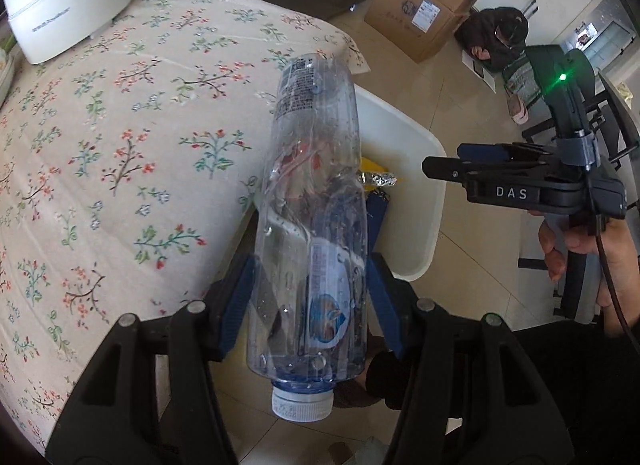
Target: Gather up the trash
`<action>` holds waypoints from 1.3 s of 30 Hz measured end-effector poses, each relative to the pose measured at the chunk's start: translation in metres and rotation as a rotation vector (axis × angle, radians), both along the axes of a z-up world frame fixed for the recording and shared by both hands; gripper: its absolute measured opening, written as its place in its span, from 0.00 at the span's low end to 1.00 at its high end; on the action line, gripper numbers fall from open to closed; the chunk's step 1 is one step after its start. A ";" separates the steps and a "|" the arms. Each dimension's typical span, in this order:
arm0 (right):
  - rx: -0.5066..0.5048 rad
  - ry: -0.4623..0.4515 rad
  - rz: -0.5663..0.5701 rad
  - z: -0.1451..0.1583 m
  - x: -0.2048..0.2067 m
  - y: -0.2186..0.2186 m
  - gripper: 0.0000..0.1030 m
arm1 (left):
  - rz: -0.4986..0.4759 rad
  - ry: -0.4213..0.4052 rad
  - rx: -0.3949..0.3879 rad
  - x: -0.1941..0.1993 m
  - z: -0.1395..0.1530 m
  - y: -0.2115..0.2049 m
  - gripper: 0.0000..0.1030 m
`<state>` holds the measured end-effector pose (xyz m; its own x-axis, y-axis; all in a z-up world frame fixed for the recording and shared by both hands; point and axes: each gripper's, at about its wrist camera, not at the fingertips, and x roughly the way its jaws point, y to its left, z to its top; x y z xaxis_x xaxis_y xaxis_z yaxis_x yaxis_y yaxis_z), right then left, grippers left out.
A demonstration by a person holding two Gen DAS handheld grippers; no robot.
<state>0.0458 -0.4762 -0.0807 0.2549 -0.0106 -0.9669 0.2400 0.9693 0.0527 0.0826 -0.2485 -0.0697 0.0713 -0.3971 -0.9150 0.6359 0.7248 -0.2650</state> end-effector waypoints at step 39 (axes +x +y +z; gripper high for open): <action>-0.008 -0.202 0.124 0.071 -0.048 0.095 0.88 | 0.345 -0.314 0.083 -0.045 0.046 0.121 0.99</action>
<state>-0.0024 -0.3816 -0.0098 0.4428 0.0256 -0.8963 0.1044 0.9913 0.0798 0.0372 -0.1272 -0.0232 0.4641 -0.2283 -0.8558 0.3943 0.9184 -0.0312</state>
